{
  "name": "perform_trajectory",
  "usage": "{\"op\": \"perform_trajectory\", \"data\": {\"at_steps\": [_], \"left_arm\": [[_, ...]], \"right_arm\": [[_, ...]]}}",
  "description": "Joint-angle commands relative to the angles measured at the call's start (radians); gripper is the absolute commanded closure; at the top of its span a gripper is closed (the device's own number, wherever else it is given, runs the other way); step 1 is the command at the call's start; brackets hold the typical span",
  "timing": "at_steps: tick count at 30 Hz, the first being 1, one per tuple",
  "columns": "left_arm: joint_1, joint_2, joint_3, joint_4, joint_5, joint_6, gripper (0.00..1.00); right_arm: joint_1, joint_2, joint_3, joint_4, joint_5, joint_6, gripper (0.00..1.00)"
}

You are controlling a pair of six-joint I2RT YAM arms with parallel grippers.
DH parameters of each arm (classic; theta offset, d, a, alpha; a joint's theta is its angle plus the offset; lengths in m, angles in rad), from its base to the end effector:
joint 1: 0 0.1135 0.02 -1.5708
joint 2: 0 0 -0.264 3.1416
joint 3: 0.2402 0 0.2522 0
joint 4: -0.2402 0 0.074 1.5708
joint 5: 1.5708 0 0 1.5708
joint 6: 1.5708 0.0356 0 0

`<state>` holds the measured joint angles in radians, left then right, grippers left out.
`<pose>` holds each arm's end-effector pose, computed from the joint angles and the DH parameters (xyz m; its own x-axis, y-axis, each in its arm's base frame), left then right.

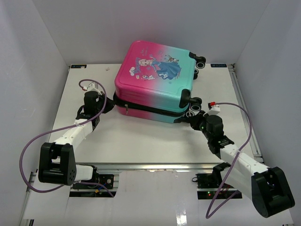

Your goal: Pack the luggage

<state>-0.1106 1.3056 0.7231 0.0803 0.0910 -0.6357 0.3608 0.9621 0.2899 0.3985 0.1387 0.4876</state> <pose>0.2822 -0.0346 0.2309 -0.4972 -0.5397 -0.6793 -0.1319 0.8209 -0.5556 0.1919 0.0672 0.1950 -0.3289 0.3719 -0.8681 -0.0804 0.9049 0.4181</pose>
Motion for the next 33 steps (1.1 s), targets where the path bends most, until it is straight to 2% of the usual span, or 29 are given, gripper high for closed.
{"op": "perform_trajectory", "data": {"at_steps": [1,6,13,16,18,20,23,25,28,31,33], "left_arm": [[0.109,-0.036,0.032,0.076,-0.282,0.067,1.00],[0.151,-0.031,0.039,0.078,-0.272,0.064,1.00],[0.162,-0.025,0.042,0.088,-0.259,0.070,1.00],[0.164,-0.024,0.038,0.101,-0.246,0.078,1.00],[0.164,-0.024,0.039,0.100,-0.245,0.079,1.00],[0.164,-0.030,0.036,0.102,-0.236,0.080,1.00],[0.164,-0.038,0.029,0.111,-0.225,0.077,1.00],[0.164,-0.035,0.030,0.111,-0.218,0.077,1.00],[0.164,-0.031,0.030,0.113,-0.203,0.073,1.00],[0.164,-0.035,0.028,0.117,-0.199,0.068,1.00],[0.164,-0.035,0.032,0.113,-0.195,0.069,1.00]], "right_arm": [[-0.118,0.005,0.065,0.091,0.238,-0.046,0.92],[-0.138,0.021,0.055,0.126,0.170,-0.062,0.92],[-0.227,0.189,0.160,0.171,0.038,-0.066,0.92],[-0.238,0.233,0.195,0.179,-0.072,-0.093,0.92],[-0.238,0.232,0.163,0.226,-0.226,-0.120,0.91],[-0.238,0.217,0.104,0.335,-0.350,-0.150,0.80],[-0.238,0.179,-0.025,0.468,-0.466,-0.156,0.46],[-0.237,0.182,-0.072,0.608,-0.518,-0.150,0.36],[-0.236,0.238,-0.084,0.713,-0.679,-0.169,0.32],[-0.232,0.369,-0.093,0.957,-0.815,-0.125,0.29],[-0.232,0.467,-0.118,1.194,-0.860,-0.069,0.28]]}}
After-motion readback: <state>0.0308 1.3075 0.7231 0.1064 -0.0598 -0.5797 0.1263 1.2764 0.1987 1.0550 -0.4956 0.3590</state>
